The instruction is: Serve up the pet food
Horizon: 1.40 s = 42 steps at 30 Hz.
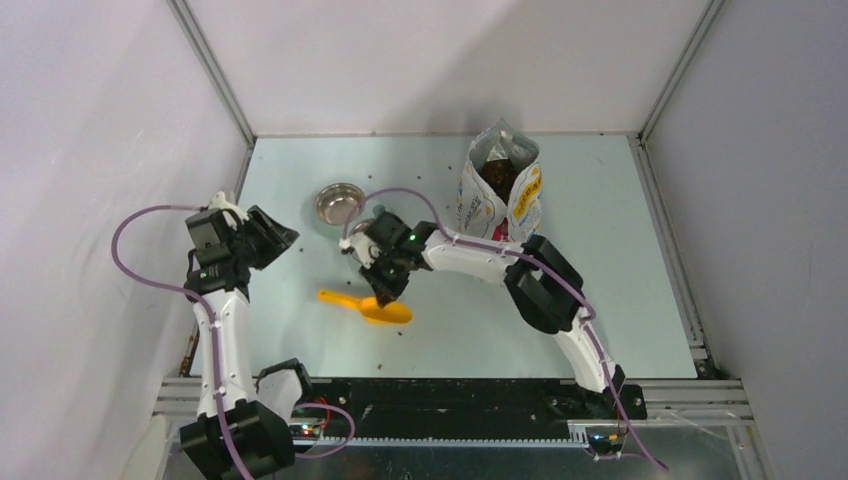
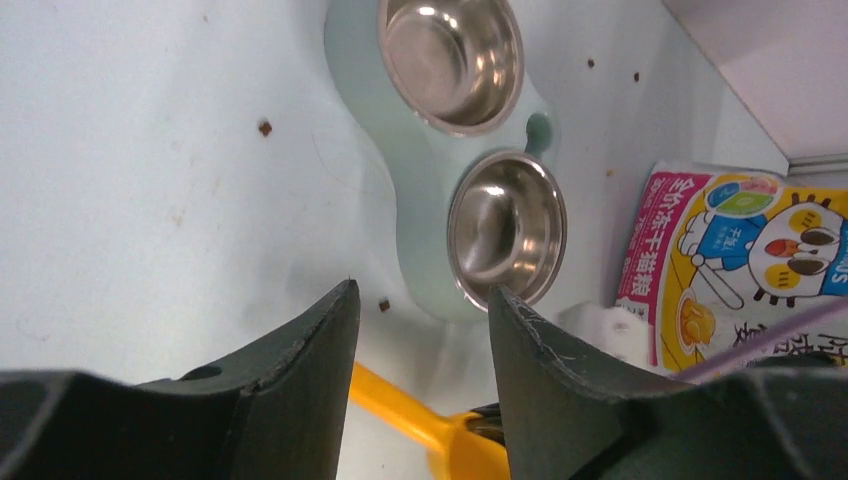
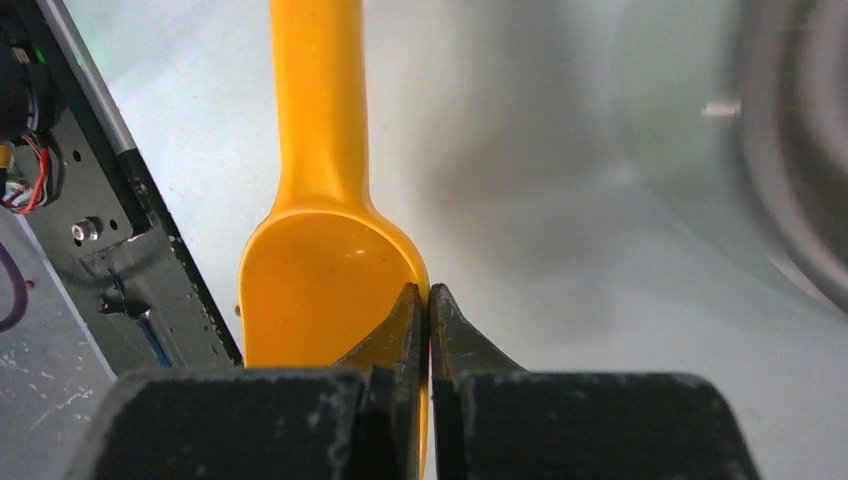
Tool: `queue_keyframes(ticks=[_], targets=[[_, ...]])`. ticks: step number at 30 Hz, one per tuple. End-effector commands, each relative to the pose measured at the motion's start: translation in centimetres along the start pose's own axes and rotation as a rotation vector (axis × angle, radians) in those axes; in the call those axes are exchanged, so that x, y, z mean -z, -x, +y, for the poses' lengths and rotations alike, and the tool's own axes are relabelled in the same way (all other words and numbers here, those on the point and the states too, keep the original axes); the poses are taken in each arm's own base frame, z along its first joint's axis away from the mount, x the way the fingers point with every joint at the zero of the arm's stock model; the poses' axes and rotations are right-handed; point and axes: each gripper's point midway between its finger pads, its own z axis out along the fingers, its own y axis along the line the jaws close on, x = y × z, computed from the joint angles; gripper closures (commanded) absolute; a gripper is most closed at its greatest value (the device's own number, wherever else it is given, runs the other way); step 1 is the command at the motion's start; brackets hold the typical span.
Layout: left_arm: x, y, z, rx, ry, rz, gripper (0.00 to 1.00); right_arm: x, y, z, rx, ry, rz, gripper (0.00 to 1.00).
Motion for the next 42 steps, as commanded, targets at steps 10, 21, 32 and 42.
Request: queue_keyframes(ticks=[10,21,32,42], targets=[[3.2,10.2,-14.7,-0.223,-0.55,-0.031,0.38,27.8,12.1,-2.5,0.282,-0.303,-0.582,1.0],[6.3,8.2,-24.2,-0.285,-0.976,0.236,0.3,36.7,12.4,-7.7,0.404,-0.651,-0.689,1.0],[5.7,4.4,-28.6,-0.207,-1.069,0.44,0.28,37.0,11.0,-6.9,0.451,-0.699,-0.728,1.0],[3.9,1.1,-29.5,-0.211,-0.991,0.548,0.31,38.3,11.9,-6.8,0.388,-0.713,-0.771,1.0]])
